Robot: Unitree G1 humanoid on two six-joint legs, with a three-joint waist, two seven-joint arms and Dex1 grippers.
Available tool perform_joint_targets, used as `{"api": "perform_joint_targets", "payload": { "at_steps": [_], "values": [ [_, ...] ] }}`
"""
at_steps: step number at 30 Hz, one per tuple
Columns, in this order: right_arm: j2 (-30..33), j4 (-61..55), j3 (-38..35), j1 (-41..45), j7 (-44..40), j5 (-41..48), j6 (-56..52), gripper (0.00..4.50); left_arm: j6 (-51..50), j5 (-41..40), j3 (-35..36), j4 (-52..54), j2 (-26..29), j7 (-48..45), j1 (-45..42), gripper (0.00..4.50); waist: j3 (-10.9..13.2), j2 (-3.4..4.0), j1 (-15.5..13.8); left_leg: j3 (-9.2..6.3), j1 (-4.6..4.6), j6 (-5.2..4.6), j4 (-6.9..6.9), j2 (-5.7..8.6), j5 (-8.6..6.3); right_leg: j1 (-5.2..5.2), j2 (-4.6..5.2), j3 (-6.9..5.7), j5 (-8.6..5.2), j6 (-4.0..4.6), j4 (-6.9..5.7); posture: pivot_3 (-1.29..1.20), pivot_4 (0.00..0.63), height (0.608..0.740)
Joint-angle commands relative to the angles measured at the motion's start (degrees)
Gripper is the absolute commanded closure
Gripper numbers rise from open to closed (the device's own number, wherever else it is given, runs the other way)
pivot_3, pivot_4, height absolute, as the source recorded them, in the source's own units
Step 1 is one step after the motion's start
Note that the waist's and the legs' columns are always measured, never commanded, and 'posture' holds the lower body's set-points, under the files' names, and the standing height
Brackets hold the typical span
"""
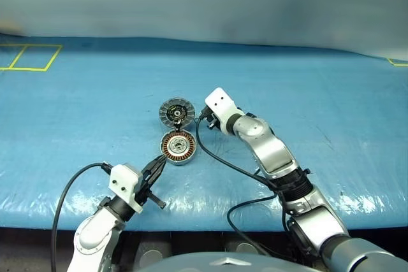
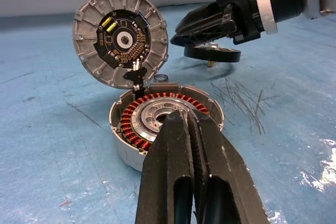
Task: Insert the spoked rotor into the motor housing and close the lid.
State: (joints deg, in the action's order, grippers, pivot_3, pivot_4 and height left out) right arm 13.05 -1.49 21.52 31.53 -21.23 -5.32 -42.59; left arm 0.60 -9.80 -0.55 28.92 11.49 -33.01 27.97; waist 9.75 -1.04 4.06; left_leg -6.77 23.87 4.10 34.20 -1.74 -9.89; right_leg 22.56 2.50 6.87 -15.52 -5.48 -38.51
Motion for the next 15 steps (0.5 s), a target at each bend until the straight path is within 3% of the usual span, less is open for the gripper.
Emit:
{"api": "perform_joint_targets", "payload": {
  "at_steps": [1,3,15],
  "values": [
    [-0.5,-0.2,0.6,2.0,-1.8,-0.1,0.5,1.45,1.4,-1.5,0.4,-0.1,0.6,1.0,-0.3,4.40,0.0,0.01,0.1,0.00,0.00,0.00,0.00,0.00,0.00,0.00,0.00,0.00,0.00,0.00,0.00,0.00,0.150,0.740],
    [-1.1,0.6,1.0,2.3,-1.7,-0.5,1.2,0.79,1.2,-1.9,0.5,-0.6,0.8,1.3,-0.6,4.40,0.0,0.02,0.2,0.00,0.00,0.00,0.00,0.00,0.00,0.00,0.00,0.00,0.00,0.00,0.00,0.00,0.150,0.740],
    [-10.6,8.6,-5.6,3.5,-0.3,4.7,-2.3,0.79,-0.3,-3.5,-1.0,-2.7,1.7,2.2,-2.3,4.40,0.0,0.03,0.6,0.00,0.00,0.00,-0.03,0.00,0.00,0.02,-0.01,0.00,0.00,0.00,0.00,0.00,0.150,0.740]
  ]
}}
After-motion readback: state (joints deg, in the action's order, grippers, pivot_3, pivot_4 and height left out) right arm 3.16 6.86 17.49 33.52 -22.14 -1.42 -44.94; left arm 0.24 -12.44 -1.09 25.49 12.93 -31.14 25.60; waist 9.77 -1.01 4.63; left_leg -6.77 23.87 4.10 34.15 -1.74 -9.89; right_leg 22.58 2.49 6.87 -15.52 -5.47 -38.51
